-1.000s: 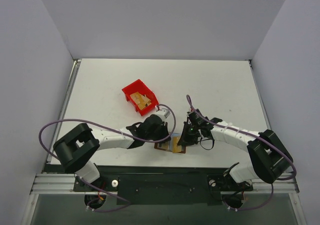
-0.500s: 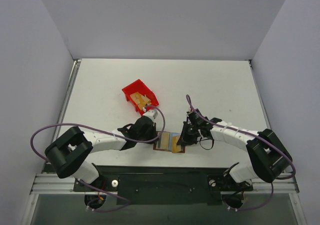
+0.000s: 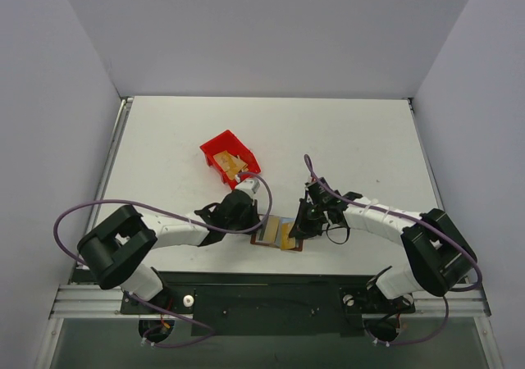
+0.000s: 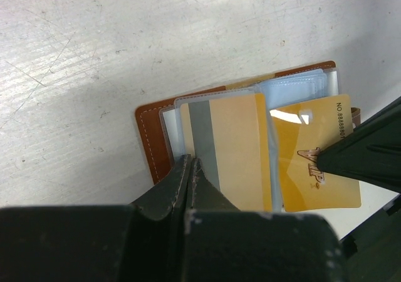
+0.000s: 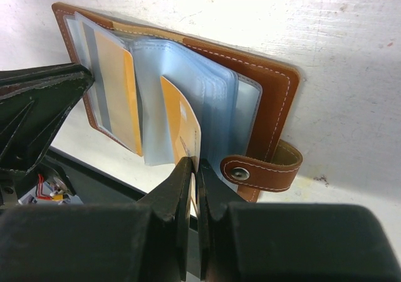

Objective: Put the credit cards into the card holder
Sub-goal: Insert the credit card into the card holder.

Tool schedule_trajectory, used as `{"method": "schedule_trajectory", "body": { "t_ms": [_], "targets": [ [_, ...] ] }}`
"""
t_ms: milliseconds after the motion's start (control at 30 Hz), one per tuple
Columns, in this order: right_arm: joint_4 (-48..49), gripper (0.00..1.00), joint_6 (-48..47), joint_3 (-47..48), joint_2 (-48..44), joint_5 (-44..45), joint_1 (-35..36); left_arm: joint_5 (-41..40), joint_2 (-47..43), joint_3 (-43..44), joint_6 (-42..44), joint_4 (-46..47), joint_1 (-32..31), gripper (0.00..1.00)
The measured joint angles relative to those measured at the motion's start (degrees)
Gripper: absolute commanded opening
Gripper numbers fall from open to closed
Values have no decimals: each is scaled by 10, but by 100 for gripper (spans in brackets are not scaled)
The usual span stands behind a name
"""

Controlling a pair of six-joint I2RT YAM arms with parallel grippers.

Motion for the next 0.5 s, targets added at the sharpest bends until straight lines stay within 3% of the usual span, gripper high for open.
{"method": "schedule_trajectory", "body": {
  "t_ms": [333,500],
  "targets": [
    [10,0,3,1,-4,-1,5,-13,-6,-2,-5,-5,-2,0],
    [19,0,3,1,-4,1,7,-40,-44,-3,-8,-61,-5,0]
  ]
}}
